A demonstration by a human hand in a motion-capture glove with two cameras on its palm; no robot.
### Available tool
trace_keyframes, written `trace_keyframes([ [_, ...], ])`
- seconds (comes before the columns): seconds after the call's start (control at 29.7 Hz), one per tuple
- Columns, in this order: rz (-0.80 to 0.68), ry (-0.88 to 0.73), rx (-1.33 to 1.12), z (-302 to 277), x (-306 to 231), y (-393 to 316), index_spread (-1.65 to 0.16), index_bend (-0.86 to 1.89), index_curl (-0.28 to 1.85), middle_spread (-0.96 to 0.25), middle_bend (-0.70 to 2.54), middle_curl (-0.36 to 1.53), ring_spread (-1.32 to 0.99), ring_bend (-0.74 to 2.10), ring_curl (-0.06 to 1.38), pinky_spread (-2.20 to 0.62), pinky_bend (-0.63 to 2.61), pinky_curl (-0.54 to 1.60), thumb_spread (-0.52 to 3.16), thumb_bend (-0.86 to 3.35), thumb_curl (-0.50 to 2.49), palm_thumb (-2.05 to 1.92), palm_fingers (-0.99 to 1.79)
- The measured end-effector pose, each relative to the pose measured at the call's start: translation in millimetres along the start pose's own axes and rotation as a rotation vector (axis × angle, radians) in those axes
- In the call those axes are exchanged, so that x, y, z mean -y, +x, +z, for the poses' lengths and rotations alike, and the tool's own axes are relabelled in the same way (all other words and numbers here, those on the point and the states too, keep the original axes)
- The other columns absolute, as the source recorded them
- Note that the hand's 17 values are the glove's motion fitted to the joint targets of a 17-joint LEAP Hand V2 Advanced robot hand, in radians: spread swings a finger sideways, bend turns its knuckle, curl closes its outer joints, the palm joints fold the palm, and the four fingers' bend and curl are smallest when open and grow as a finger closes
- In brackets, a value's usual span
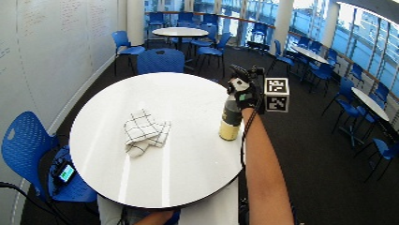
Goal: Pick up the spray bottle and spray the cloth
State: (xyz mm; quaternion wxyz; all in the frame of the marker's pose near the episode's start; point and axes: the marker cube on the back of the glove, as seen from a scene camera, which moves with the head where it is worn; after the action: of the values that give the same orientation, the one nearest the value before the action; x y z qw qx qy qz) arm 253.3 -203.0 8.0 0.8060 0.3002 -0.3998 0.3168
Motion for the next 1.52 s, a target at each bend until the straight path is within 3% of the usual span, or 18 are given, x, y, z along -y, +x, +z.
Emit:
trace_keyframes([
  [0.94,0.102,-0.018,-0.123,-9,-15,50,-0.3,0.36,0.68,-0.2,0.71,0.54,-0.17,0.6,0.46,-0.22,0.31,0.4,0.23,-0.03,0.78,0.97,1.36],
  [1.18,-0.039,-0.148,-0.235,-5,-8,6,-0.3,0.35,0.68,-0.2,0.71,0.54,-0.17,0.6,0.46,-0.22,0.33,0.4,0.22,-0.03,0.78,0.97,1.36],
  [1.52,-0.195,-0.453,-0.463,17,-7,-42,-0.3,0.36,0.68,-0.2,0.71,0.54,-0.16,0.6,0.46,-0.22,0.34,0.4,0.2,-0.03,0.79,0.97,1.36],
])
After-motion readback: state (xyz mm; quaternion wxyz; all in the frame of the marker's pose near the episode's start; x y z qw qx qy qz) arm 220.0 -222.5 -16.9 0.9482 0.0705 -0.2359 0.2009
